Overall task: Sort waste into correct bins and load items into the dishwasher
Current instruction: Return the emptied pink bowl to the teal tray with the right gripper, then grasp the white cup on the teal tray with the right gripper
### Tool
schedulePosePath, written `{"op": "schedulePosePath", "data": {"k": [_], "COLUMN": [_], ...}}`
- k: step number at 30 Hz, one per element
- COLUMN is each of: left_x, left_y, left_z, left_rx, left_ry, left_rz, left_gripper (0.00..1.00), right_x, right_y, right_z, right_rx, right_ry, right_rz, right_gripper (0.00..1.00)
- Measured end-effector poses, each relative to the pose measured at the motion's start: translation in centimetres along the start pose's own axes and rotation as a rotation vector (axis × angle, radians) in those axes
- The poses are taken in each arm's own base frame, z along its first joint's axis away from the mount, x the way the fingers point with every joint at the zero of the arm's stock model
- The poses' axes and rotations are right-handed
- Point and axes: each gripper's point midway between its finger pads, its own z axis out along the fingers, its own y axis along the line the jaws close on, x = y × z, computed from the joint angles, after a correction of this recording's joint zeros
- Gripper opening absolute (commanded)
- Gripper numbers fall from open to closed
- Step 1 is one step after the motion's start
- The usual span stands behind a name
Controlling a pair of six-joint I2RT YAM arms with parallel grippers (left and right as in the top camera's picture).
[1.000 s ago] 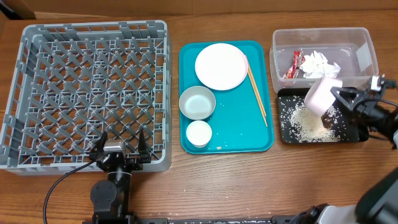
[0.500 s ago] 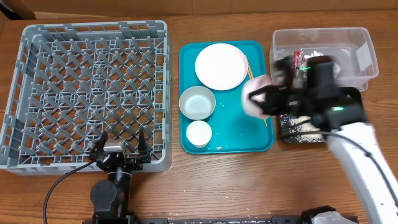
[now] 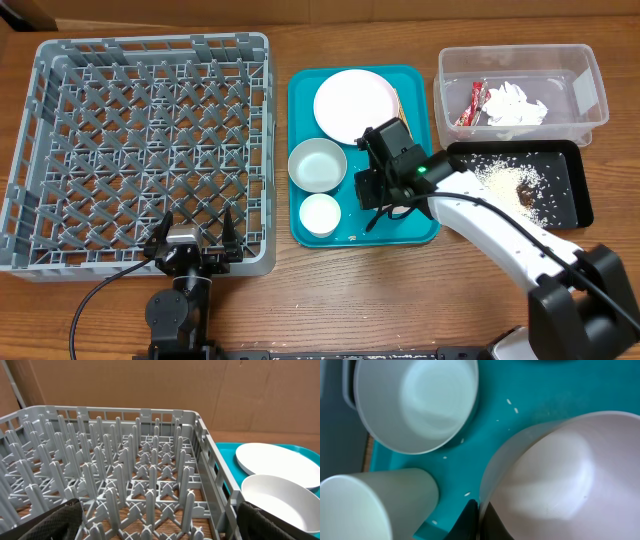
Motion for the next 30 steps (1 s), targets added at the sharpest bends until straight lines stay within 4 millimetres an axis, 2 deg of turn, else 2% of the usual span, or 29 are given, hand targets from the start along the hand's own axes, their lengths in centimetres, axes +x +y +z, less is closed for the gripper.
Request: {"op": "schedulePosePath", "data": {"k": [2, 4, 6, 8, 12, 14, 16, 19, 22, 25, 30], "left_x": [0.0, 0.0, 0.0, 0.0, 0.0, 0.0, 0.0, 0.0, 0.0, 0.0, 0.0], "left_y": [0.0, 0.0, 0.0, 0.0, 0.0, 0.0, 0.0, 0.0, 0.0, 0.0, 0.0], "left_z": [0.0, 0.0, 0.0, 0.0, 0.0, 0.0, 0.0, 0.0, 0.0, 0.0, 0.0], "left_rx": [0.000, 0.000, 0.000, 0.000, 0.000, 0.000, 0.000, 0.000, 0.000, 0.000, 0.000], "left_ry": [0.000, 0.000, 0.000, 0.000, 0.000, 0.000, 0.000, 0.000, 0.000, 0.000, 0.000], "left_rz": [0.000, 0.000, 0.000, 0.000, 0.000, 0.000, 0.000, 0.000, 0.000, 0.000, 0.000], "left_gripper": [1.00, 1.00, 1.00, 1.00, 1.00, 0.99, 1.00, 1.00, 1.00, 1.00, 1.00], "right_x": [-0.1, -0.1, -0.1, 0.0, 0.3, -0.2, -1.6, -4.7, -6.0, -4.4, -0.9], "right_y": [-0.3, -0.6, -0.8, -0.9, -1.0, -0.7, 0.1, 2.3, 3.7, 4.3, 5.5], "right_z": [0.6, 1.1, 1.5, 1.8, 1.4, 0.2, -1.5, -5.5, -8.1, -8.6, -6.4], "right_rx": [0.016, 0.030, 0.039, 0.046, 0.058, 0.063, 0.057, 0.009, -0.040, -0.064, -0.073], "right_ry": [-0.001, 0.002, 0.008, 0.011, 0.042, 0.063, 0.058, 0.013, -0.012, 0.054, 0.170], "right_rz": [0.001, 0.005, 0.005, 0.011, 0.013, 0.016, 0.019, 0.019, 0.046, 0.094, 0.141], "right_gripper": [0.06, 0.15, 0.21, 0.32, 0.44, 0.52, 0.60, 0.62, 0.62, 0.62, 0.61]}}
